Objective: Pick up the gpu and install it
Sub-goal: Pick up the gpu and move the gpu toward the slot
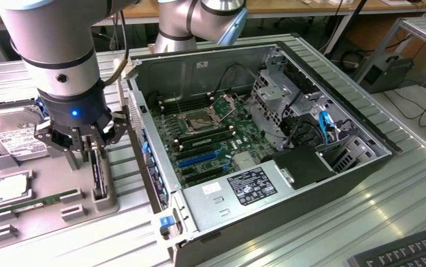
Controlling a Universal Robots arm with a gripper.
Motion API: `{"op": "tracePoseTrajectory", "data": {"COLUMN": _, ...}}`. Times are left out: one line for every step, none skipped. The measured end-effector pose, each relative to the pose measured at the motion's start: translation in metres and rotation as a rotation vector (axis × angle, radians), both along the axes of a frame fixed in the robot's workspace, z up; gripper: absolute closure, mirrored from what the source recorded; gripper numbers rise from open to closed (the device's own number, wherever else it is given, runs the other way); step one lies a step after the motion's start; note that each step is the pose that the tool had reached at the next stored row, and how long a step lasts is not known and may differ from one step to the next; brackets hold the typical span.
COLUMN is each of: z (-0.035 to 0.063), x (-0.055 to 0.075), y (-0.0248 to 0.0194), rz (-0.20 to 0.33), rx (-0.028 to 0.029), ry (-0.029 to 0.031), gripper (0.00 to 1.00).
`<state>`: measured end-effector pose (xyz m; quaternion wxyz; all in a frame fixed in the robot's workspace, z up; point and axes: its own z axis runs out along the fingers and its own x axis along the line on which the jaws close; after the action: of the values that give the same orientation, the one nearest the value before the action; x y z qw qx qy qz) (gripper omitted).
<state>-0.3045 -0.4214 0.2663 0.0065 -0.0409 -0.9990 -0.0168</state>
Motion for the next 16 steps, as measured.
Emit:
{"op": "tracePoseTrajectory", "data": {"z": -0.0018, "x": 0.000, "y": 0.0012, "rz": 0.000, "rx": 0.0000, "ry": 0.0000, "gripper": 0.64}}
{"op": "tracePoseTrajectory", "data": {"z": -0.0043, "x": -0.001, "y": 0.0027, "rz": -0.001, "rx": 0.0000, "ry": 0.0001, "gripper": 0.64}}
{"op": "tracePoseTrajectory", "data": {"z": -0.0065, "x": -0.001, "y": 0.0040, "rz": -0.002, "rx": -0.0001, "ry": 0.0005, "gripper": 0.64}}
{"op": "tracePoseTrajectory", "data": {"z": -0.0093, "x": -0.002, "y": 0.0053, "rz": -0.002, "rx": 0.0000, "ry": 0.0015, "gripper": 0.64}}
{"op": "tracePoseTrajectory", "data": {"z": -0.0108, "x": -0.002, "y": 0.0055, "rz": -0.003, "rx": -0.0001, "ry": 0.0028, "gripper": 0.64}}
{"op": "tracePoseTrajectory", "data": {"z": -0.0124, "x": -0.002, "y": 0.0056, "rz": -0.004, "rx": 0.0000, "ry": 0.0050, "gripper": 0.64}}
{"op": "tracePoseTrajectory", "data": {"z": -0.0139, "x": -0.002, "y": 0.0056, "rz": -0.005, "rx": -0.0001, "ry": 0.0078, "gripper": 0.64}}
{"op": "tracePoseTrajectory", "data": {"z": -0.0156, "x": -0.002, "y": 0.0057, "rz": -0.008, "rx": 0.0000, "ry": 0.0102, "gripper": 0.64}}
{"op": "tracePoseTrajectory", "data": {"z": -0.0170, "x": -0.002, "y": 0.0057, "rz": -0.012, "rx": -0.0001, "ry": 0.0128, "gripper": 0.64}}
{"op": "tracePoseTrajectory", "data": {"z": -0.0182, "x": -0.002, "y": 0.0056, "rz": -0.017, "rx": -0.0001, "ry": 0.0155, "gripper": 0.64}}
{"op": "tracePoseTrajectory", "data": {"z": -0.0192, "x": -0.002, "y": 0.0057, "rz": -0.023, "rx": -0.0001, "ry": 0.0181, "gripper": 0.64}}
{"op": "tracePoseTrajectory", "data": {"z": -0.0202, "x": -0.002, "y": 0.0057, "rz": -0.028, "rx": -0.0001, "ry": 0.0205, "gripper": 0.64}}
{"op": "tracePoseTrajectory", "data": {"z": -0.0210, "x": -0.002, "y": 0.0057, "rz": -0.030, "rx": -0.0001, "ry": 0.0236, "gripper": 0.64}}
{"op": "tracePoseTrajectory", "data": {"z": -0.0215, "x": -0.002, "y": 0.0057, "rz": -0.031, "rx": -0.0002, "ry": 0.0266, "gripper": 0.64}}
{"op": "tracePoseTrajectory", "data": {"z": -0.0218, "x": -0.002, "y": 0.0057, "rz": -0.031, "rx": -0.0002, "ry": 0.0301, "gripper": 0.64}}
{"op": "tracePoseTrajectory", "data": {"z": -0.0220, "x": -0.002, "y": 0.0057, "rz": -0.031, "rx": -0.0003, "ry": 0.0330, "gripper": 0.64}}
